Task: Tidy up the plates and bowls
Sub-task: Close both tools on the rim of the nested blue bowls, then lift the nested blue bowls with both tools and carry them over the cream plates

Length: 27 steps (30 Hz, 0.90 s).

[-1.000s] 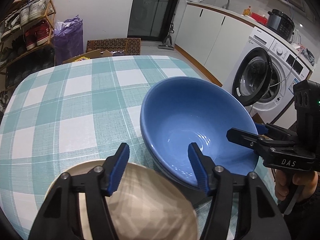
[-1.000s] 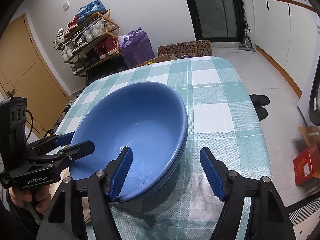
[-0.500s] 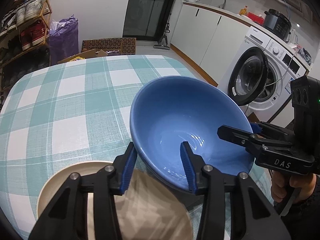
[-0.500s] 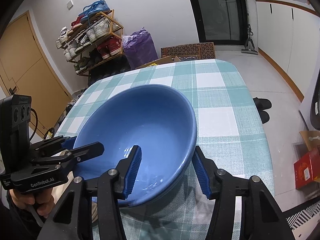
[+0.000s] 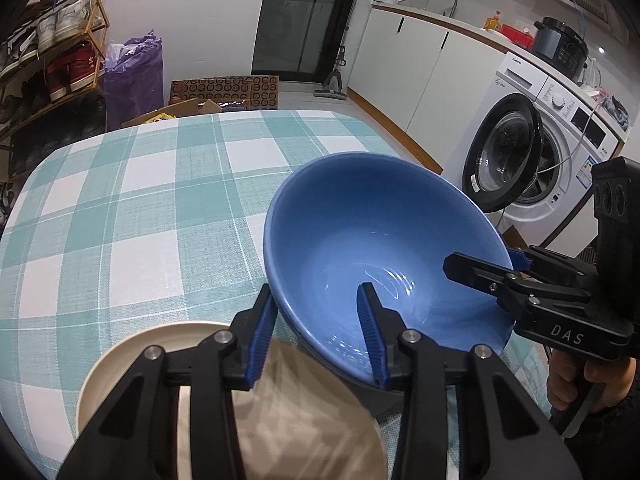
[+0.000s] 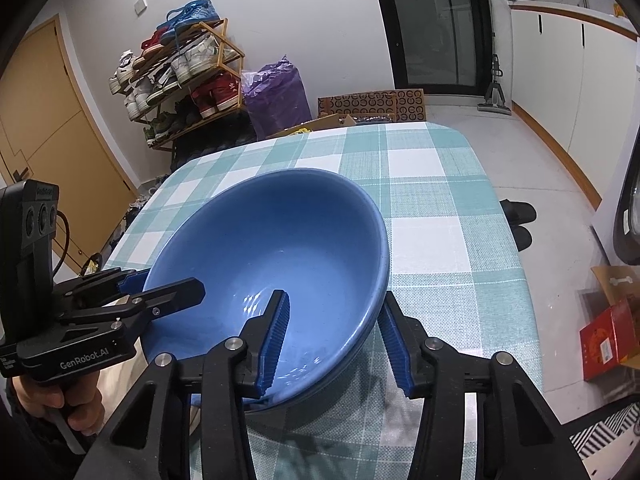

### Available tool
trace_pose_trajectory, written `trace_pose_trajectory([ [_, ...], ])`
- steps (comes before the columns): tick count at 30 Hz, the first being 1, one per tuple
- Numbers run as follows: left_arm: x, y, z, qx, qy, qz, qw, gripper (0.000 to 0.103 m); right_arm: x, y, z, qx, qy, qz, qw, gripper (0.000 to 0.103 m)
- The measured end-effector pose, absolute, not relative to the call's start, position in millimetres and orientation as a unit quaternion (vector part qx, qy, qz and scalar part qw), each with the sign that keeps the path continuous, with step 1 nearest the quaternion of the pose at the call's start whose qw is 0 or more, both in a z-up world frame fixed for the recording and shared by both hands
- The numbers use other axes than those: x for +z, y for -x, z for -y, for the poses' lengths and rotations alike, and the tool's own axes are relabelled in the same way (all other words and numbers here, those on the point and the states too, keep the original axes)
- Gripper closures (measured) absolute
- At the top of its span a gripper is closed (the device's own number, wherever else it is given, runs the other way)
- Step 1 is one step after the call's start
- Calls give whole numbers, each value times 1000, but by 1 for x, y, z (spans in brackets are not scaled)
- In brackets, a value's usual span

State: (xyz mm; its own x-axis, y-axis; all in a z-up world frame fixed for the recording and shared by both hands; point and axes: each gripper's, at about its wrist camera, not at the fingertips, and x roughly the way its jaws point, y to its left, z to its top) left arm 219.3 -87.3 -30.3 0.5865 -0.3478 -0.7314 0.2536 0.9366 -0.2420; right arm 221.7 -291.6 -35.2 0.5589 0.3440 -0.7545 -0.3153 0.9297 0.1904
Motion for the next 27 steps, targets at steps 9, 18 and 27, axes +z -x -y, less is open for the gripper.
trace_pose_trajectory([
  [9, -30, -218, 90, -164, 49, -422, 890, 64, -35, -220, 293, 185, -15, -429, 884, 58],
  [18, -29, -216, 90, -163, 46, -421, 891, 64, -35, -220, 293, 185, -14, -429, 884, 58],
  [27, -25, -213, 92, -165, 44, -416, 893, 64, -30, -215, 296, 183, -11, -425, 886, 58],
])
